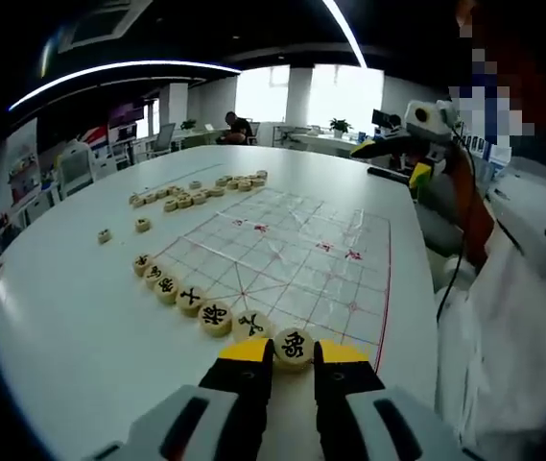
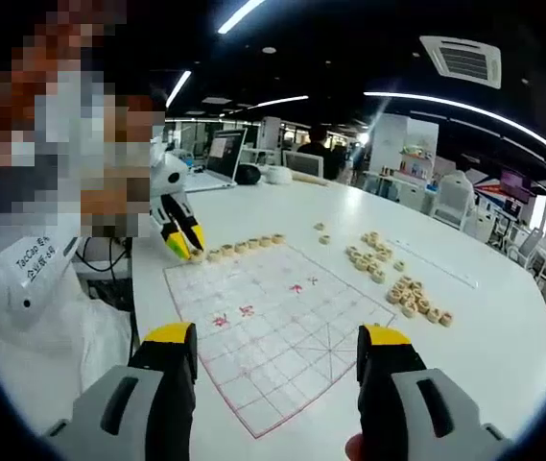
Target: Pick up the chess pieces one by one and place each piece onto its starting position on the chessboard, setting the pieces on their correct points until all the chess pieces are arranged in the starting layout
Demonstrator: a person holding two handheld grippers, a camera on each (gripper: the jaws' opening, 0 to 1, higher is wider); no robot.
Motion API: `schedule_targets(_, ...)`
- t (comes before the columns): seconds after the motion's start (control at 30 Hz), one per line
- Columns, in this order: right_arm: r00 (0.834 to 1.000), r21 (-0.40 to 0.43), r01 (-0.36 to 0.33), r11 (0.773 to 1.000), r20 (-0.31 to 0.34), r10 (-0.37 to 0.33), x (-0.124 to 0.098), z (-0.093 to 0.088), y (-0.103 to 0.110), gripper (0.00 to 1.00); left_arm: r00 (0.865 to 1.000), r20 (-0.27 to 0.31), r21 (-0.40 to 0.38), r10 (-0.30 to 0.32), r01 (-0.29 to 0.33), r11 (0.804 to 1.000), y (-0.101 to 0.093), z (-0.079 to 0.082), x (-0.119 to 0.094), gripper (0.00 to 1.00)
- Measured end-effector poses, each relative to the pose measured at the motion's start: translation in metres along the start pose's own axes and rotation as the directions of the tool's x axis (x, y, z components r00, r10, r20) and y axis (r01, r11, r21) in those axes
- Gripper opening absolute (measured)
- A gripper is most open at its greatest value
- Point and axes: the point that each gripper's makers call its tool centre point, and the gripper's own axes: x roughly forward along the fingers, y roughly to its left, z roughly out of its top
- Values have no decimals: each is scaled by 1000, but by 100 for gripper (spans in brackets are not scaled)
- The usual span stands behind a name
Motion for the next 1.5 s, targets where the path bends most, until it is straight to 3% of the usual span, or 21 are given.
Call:
schedule_targets(0.23,1000,-1,1,1000,-4,-1,0,-1,-1,68,1000,19,-24,20,-20,1000,7,4,-6,21)
schedule_targets(0.37,1000,3,5,1000,-4,-5,0,-1,-2,68,999,36,-30,3,-1,1000,2,9,-9,21)
schedule_targets(0.7,1000,-1,3,1000,1,-3,-2,0,-1,68,995,92,-30,34,-31,999,13,33,-8,25)
schedule_targets(0.9,1000,3,11,1000,1,-11,-3,0,-4,68,993,108,-25,48,-46,999,30,52,1,29)
schedule_targets(1.1,1000,9,24,1000,3,-24,-4,-1,-7,68,986,142,-68,86,-77,995,56,74,9,34)
schedule_targets(1.5,999,16,36,999,9,-36,-6,0,-10,68,983,128,-25,128,-126,992,94,107,27,41)
